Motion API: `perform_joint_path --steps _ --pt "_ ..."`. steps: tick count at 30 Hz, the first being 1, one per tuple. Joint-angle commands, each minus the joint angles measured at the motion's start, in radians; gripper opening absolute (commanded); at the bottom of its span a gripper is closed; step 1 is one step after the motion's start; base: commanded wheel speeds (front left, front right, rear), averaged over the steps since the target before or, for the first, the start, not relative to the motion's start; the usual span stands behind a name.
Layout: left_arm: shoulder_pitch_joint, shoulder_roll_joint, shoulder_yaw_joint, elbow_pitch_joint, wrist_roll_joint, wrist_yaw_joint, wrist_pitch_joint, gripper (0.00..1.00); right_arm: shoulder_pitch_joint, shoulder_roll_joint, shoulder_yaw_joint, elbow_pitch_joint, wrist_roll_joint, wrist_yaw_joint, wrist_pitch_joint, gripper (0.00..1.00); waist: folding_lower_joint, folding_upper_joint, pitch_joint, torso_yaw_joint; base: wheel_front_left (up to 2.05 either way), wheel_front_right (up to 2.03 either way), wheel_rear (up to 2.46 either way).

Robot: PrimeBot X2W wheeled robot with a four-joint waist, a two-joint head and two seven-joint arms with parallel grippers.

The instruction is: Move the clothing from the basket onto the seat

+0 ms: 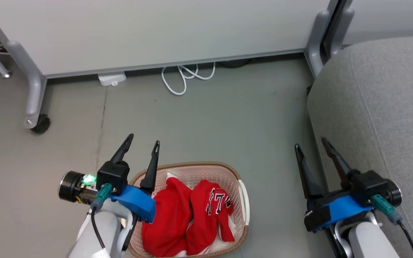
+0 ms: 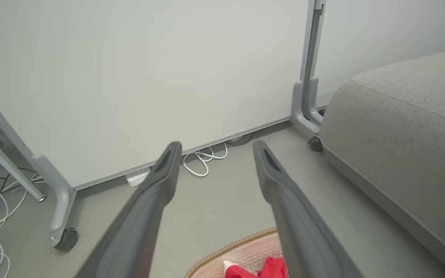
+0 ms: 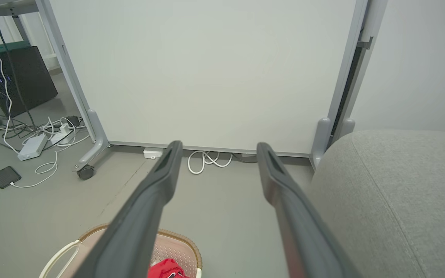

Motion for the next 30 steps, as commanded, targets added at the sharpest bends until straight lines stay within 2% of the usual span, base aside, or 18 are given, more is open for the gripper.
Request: perform_joint_path --steps 1,12,20,24,30 --pt "-0.057 0.017 -0.035 0.031 -0.012 -0.006 -0.003 1.00 -0.033 -0.004 -0.004 -0.012 -0.004 0.000 -0.003 1.00 0.0000 0.0000 0.088 -0.048 0.00 0.00 0.00" --pt "-0.270 0.103 -0.254 0.264 -0.153 -0.005 -0.003 1.00 -0.136 -0.003 0.008 -0.065 0.014 0.000 -0.003 1.00 0.0000 0.0000 0.313 -0.149 0.00 0.00 0.00" --pt "-0.385 0.105 -0.384 0.445 -0.284 -0.005 -0.003 1.00 -0.163 -0.003 -0.010 -0.100 0.013 0.000 -0.003 1.00 0.0000 0.0000 0.432 -0.165 0.00 0.00 0.00" --pt "-0.465 0.099 -0.461 0.553 -0.370 -0.005 0.039 1.00 -0.191 -0.003 -0.018 -0.131 0.007 0.000 -0.003 1.00 0.0000 0.0000 0.519 -0.163 0.00 0.00 0.00" --pt "-0.523 0.104 -0.519 0.610 -0.462 -0.005 0.111 1.00 -0.221 -0.003 -0.017 -0.159 0.004 0.000 -0.003 1.00 0.0000 0.0000 0.599 -0.161 0.00 0.00 0.00"
